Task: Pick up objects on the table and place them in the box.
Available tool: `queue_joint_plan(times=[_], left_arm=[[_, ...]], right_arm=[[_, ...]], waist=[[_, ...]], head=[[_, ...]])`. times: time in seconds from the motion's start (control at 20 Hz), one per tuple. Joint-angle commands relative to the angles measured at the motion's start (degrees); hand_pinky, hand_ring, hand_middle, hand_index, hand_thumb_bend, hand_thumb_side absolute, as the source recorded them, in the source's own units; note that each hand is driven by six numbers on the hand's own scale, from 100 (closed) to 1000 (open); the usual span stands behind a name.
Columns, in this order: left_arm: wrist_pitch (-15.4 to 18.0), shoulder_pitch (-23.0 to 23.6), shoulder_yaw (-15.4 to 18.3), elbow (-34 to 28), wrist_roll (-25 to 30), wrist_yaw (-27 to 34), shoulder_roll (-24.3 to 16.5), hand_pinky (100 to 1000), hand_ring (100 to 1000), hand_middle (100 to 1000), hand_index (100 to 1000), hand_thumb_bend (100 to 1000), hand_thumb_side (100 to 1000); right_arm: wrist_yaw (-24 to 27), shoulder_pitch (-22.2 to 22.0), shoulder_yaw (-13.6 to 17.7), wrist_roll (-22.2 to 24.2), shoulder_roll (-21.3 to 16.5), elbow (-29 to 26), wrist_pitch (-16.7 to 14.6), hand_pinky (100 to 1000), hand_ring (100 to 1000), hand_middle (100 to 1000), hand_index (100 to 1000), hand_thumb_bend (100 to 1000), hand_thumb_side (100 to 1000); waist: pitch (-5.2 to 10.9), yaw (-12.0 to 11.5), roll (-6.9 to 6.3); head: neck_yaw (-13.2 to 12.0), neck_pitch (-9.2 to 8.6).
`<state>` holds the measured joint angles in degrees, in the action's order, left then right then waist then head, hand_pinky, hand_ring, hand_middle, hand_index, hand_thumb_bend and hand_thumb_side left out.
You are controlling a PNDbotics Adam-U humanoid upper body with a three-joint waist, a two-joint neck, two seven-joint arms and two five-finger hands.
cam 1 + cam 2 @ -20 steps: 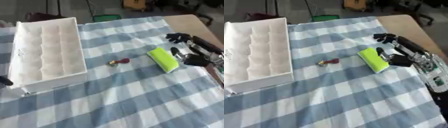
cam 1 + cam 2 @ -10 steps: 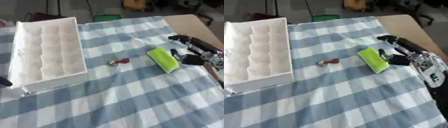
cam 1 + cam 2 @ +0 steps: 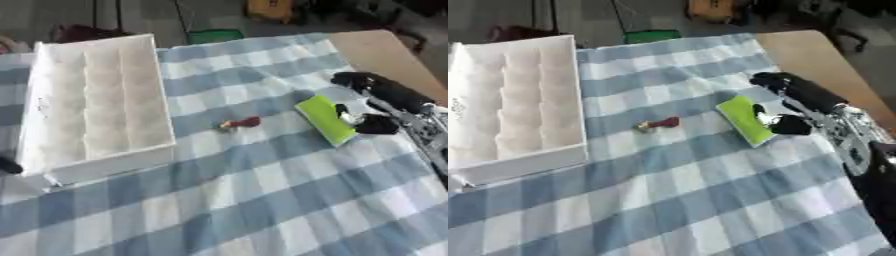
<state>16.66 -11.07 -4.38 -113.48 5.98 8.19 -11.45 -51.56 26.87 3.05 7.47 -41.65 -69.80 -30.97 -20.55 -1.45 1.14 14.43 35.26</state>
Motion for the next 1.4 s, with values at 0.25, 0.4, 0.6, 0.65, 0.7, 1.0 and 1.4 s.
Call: queue_joint_plan(times=[0.25, 0.4, 0.6, 0.65, 0.7, 1.0, 1.4], left_arm=[[0.0, -0.4, 0.0, -1.1, 0.3, -0.2, 0.0, 475, 1000, 984, 822, 213, 746], [0.1, -0.4, 0.0, -1.1, 0.2, -0.2, 0.0, 475, 1000, 984, 821, 212, 746], [0.0, -0.4, 0.0, -1.1, 0.3, -0.3, 0.1, 475, 1000, 985, 822, 213, 747], [0.0, -0.4, 0.0, -1.1, 0.3, -0.3, 0.1, 475, 1000, 985, 822, 213, 747], [0.0, -0.4, 0.0, -1.1, 0.3, -0.4, 0.1, 475, 1000, 985, 822, 212, 747], [0.1, -0.4, 0.0, -1.1, 0.3, -0.4, 0.1, 475, 1000, 985, 822, 213, 748], [0.2, -0.3, 0.1, -1.1, 0.2, -0.3, 0.2, 475, 1000, 985, 821, 213, 747]], right_arm=[[-5.3, 1.6, 0.0, 3.4, -2.4, 1.5, -3.5, 997, 1000, 1000, 1000, 175, 998], [-5.8, 1.9, 0.4, 3.2, -2.6, 2.4, -3.5, 996, 1000, 1000, 1000, 206, 967], [-7.4, 2.1, 0.7, 1.6, -2.8, 3.8, -3.0, 990, 1000, 1000, 1000, 227, 934], [-7.7, 2.2, 0.7, 1.2, -2.8, 4.1, -2.9, 990, 1000, 1000, 1000, 227, 934], [-8.0, 2.2, 0.9, 0.7, -2.8, 4.5, -2.7, 983, 1000, 1000, 1000, 238, 891], [-9.7, 2.2, 1.0, -3.6, -2.2, 7.1, -1.4, 931, 967, 1000, 1000, 254, 804], [-8.7, 2.1, 1.1, -3.9, -1.8, 8.6, -2.0, 872, 928, 995, 1000, 130, 791]], waist=[[1.18, -0.1, 0.11], [1.11, -0.1, 0.11], [1.00, -0.1, 0.17], [1.00, -0.1, 0.18], [0.98, -0.1, 0.17], [0.90, -0.1, 0.14], [0.85, -0.1, 0.04]], head=[[0.5, -0.12], [0.5, -0.16], [0.6, -0.26], [0.6, -0.26], [0.6, -0.29], [0.7, -0.32], [0.7, -0.27]])
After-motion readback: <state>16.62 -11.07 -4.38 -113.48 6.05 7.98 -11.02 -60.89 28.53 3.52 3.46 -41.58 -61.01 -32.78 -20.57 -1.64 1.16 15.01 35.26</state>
